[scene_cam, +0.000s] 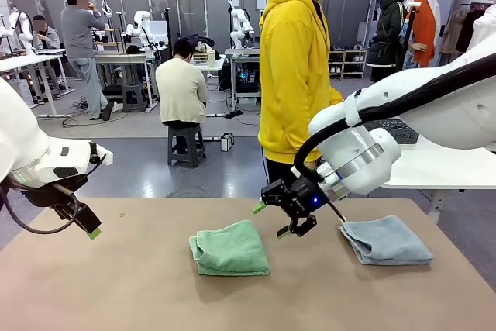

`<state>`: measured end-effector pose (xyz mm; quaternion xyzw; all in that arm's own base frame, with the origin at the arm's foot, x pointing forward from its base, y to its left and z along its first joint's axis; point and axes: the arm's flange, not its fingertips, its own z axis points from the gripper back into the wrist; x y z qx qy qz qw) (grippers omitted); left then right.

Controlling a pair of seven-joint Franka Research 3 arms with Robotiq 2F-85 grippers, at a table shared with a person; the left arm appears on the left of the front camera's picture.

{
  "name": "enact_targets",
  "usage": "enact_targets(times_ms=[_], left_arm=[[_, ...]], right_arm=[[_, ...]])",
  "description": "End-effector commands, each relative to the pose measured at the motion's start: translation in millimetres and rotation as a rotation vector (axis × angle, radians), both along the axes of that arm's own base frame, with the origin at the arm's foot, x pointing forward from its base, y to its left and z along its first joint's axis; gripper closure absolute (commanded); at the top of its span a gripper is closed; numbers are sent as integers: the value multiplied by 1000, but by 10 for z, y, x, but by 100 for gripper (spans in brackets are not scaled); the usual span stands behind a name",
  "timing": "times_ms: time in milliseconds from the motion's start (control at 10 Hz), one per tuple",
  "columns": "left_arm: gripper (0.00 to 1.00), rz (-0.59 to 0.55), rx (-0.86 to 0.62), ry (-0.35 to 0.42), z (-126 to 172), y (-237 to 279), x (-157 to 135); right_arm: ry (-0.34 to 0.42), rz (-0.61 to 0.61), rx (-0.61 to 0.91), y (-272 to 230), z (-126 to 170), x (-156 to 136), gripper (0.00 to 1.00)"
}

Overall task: Fold the towels and place them in the basket.
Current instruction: Stack the folded Towel with hook on the right side of the table.

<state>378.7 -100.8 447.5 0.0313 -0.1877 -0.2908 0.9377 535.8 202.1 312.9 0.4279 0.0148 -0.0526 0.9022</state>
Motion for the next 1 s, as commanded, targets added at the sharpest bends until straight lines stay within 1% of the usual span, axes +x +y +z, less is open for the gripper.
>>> enact_targets(times_ms=[0, 300, 500, 900], left_arm=[[0, 4, 8, -3, 4, -11, -5], [0, 4, 8, -3, 4, -11, -5], [0, 4, 8, -3, 4, -11, -5], [0, 4, 8, -3, 4, -11, -5]], right_arm=[[-28, 19, 51, 13, -154, -8, 0], [-17, 17, 56, -1, -338, 58, 0], [14, 34, 73, 62, -451, 117, 0], [32, 65, 97, 206, -562, 171, 0]])
